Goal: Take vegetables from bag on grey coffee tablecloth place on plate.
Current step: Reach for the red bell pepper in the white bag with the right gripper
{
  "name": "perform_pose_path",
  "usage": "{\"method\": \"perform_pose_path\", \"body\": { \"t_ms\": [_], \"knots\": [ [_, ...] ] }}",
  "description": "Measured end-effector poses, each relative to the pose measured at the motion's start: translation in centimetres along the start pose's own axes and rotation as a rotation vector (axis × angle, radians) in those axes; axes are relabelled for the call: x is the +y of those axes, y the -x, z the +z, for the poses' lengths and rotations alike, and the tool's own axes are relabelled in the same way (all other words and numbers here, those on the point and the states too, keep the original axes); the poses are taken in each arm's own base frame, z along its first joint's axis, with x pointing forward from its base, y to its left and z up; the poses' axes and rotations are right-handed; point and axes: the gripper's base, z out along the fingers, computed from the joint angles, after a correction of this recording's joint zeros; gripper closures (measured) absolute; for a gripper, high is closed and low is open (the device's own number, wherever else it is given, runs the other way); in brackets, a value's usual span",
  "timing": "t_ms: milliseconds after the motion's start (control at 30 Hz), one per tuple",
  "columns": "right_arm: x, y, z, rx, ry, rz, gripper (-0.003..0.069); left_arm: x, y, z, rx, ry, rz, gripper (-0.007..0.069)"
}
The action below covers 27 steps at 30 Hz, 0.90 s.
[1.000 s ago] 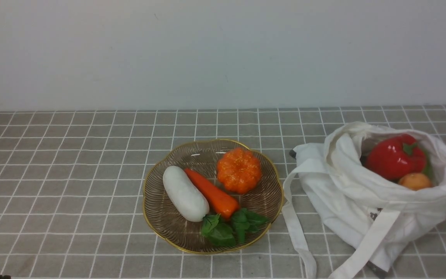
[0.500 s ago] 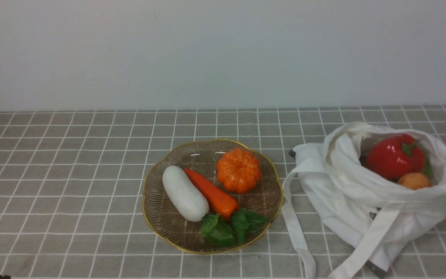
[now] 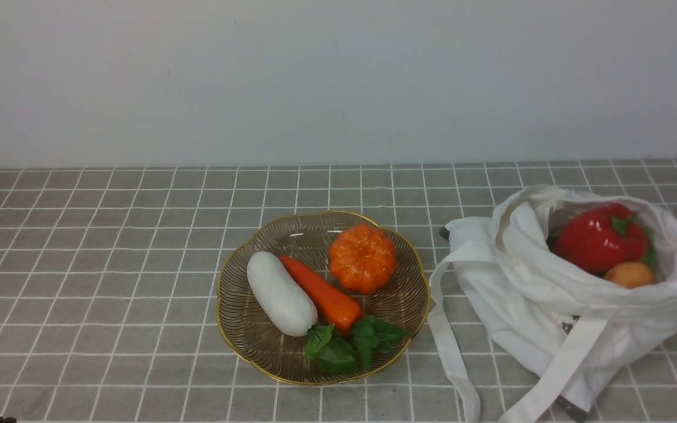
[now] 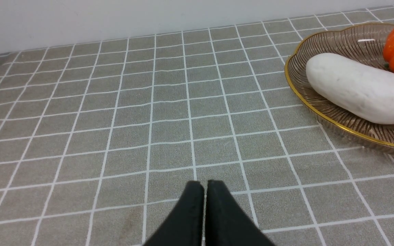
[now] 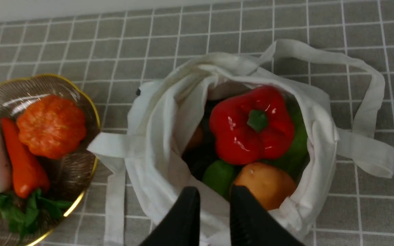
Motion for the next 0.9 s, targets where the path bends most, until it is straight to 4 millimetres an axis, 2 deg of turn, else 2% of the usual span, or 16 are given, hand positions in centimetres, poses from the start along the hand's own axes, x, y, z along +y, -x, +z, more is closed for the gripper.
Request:
{"method": "perform_pose_path", "body": {
  "t_ms": [67,233,267,333,367,500,633,900],
  "knots": [
    [-0.3,0.4,1.2,0.032,-0.004,0.000,0.0454,0.0,0.0,0.0,0.000,0.000,0.000,0.0629],
    [-1.5,1.0,6.6,0.179,-0.021,0.002,0.0149,0.0,0.0,0.0,0.000,0.000,0.000,0.0629],
    [-1.6,1.0,7.0,0.190,-0.022,0.003,0.0138,0.0,0.0,0.0,0.000,0.000,0.000,0.0629],
    [-2.1,1.1,9.1,0.240,-0.028,0.003,0.0026,0.0,0.0,0.0,0.000,0.000,0.000,0.0629],
    [-2.3,1.1,10.0,0.260,-0.028,0.007,0.0006,0.0,0.0,0.0,0.000,0.000,0.000,0.0629],
    [-3.0,1.5,12.8,0.312,-0.031,0.009,-0.0029,0.0,0.0,0.0,0.000,0.000,0.000,0.0629],
    [-3.0,1.9,14.1,0.327,-0.031,0.000,-0.0032,0.0,0.0,0.0,0.000,0.000,0.000,0.0629],
    [0.0,2.1,14.9,0.301,-0.008,-0.112,-0.0032,0.0,0.0,0.0,0.000,0.000,0.000,0.0629]
  ]
}}
